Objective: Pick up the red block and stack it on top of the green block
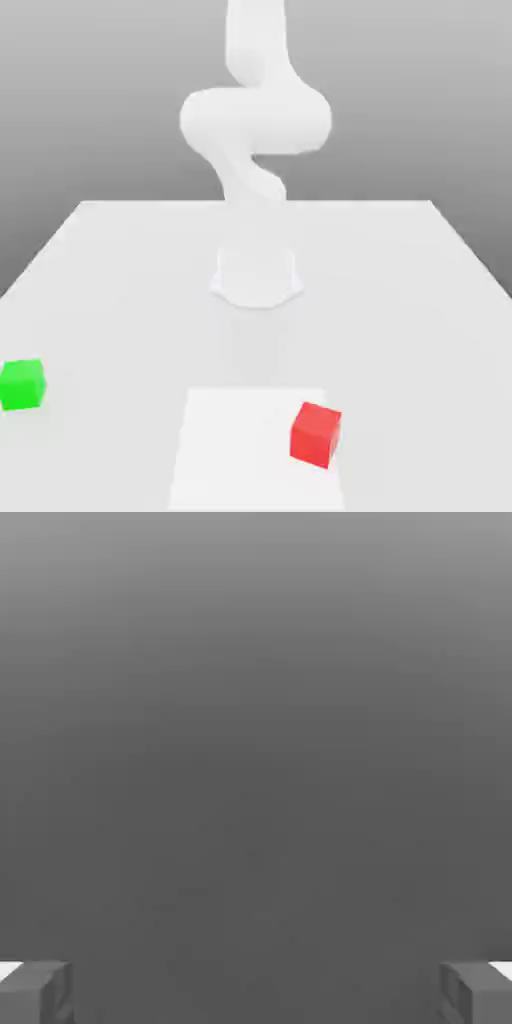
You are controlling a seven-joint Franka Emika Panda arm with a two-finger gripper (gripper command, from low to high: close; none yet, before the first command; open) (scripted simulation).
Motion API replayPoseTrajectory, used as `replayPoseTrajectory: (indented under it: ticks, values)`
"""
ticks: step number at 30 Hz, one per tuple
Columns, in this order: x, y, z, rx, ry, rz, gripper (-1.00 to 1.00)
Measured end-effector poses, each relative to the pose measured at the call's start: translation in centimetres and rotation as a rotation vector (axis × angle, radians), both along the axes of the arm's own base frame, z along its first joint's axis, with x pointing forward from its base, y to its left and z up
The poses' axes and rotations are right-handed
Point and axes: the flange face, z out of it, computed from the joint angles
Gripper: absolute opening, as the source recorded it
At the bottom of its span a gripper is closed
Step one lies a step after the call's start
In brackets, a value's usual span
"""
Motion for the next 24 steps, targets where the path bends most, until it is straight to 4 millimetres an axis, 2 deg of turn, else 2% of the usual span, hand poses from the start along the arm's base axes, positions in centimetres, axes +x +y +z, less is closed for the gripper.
replayPoseTrajectory:
  ticks: [2, 5, 8, 11, 15, 20, 22, 24]
  values:
    - [2.5, 0.6, -4.2, -0.048, 0.067, 0.087, 0.0]
    - [5.3, 1.8, -10.5, -0.113, 0.161, 0.214, 0.0]
    - [7.1, 3.0, -17.0, -0.174, 0.25, 0.346, 0.0]
    - [7.8, 4.2, -23.5, -0.231, 0.337, 0.481, 0.0]
    - [7.4, 5.6, -32.1, -0.3, 0.451, 0.668, 0.0]
    - [4.5, 7.1, -42.1, -0.378, 0.587, 0.915, 0.0]
    - [3.6, 7.1, -45.3, -0.394, 0.623, 0.976, 0.0]
    - [3.4, 7.0, -47.7, -0.398, 0.632, 0.991, 0.0]
